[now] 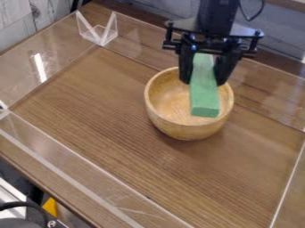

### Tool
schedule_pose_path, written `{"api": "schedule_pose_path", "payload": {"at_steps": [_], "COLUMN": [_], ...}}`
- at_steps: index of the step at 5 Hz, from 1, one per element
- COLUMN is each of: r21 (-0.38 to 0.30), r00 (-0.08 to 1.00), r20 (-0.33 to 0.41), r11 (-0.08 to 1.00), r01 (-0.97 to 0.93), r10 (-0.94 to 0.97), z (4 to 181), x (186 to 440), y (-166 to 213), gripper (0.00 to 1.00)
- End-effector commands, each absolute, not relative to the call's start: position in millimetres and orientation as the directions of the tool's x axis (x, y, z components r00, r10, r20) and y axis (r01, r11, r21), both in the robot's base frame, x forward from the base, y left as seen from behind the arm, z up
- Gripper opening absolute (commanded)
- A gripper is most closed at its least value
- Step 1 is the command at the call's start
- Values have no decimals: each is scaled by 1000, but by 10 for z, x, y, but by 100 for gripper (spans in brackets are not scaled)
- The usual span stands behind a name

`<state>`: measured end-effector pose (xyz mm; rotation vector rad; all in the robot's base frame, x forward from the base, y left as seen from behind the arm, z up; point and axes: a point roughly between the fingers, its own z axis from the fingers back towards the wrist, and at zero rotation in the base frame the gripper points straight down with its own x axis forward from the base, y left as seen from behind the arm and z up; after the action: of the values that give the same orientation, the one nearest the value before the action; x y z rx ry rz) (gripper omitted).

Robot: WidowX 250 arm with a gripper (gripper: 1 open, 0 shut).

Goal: Put the green block in the brown bowl

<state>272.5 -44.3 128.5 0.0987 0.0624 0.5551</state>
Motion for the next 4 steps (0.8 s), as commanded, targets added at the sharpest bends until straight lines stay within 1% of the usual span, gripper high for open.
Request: {"api": "schedule_pose_path", "payload": {"at_steps": [1,4], "r21": [86,95], "r00": [848,848], "r20": [5,4], "r11": [845,844], "r01": [-528,-528], "r10": [529,530], "z": [1336,1186], "x": [2745,2750], "y": [-414,-357], "gripper": [0,0]}}
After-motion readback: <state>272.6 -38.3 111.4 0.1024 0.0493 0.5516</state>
